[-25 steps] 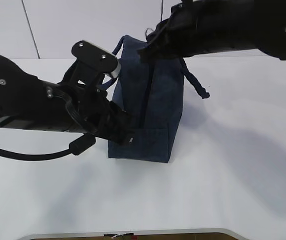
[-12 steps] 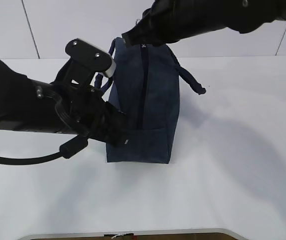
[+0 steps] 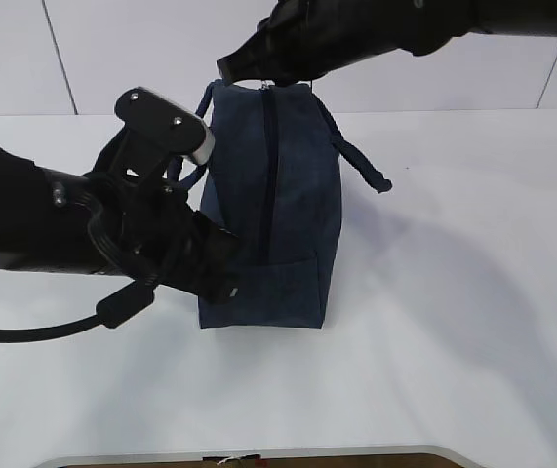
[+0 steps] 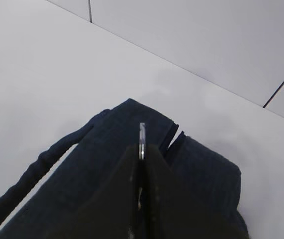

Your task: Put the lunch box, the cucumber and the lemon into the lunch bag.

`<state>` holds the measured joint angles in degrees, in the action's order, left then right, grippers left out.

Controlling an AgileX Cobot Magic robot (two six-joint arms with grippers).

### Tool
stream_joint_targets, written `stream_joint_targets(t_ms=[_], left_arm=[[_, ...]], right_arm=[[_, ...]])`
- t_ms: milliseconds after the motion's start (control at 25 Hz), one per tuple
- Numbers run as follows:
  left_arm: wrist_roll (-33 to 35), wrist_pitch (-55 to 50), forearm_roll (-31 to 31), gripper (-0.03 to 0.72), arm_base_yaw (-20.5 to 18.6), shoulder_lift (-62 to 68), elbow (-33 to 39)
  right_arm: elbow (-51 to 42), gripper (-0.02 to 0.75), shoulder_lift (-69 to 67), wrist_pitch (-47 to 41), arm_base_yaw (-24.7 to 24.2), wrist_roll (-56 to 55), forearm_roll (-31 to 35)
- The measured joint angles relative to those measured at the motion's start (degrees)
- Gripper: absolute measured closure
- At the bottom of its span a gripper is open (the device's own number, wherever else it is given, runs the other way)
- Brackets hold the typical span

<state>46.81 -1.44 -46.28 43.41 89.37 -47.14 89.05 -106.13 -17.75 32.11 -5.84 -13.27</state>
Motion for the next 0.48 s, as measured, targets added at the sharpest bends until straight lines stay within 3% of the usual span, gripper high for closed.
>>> stream_joint_targets(t_ms=[480], left_arm=[[0.00,-1.76,0.22,0.694,0.00,-0.25,0.87]], right_arm=[[11.33,0.733,-7.85,-4.14,0.00,-0.10,0.00]])
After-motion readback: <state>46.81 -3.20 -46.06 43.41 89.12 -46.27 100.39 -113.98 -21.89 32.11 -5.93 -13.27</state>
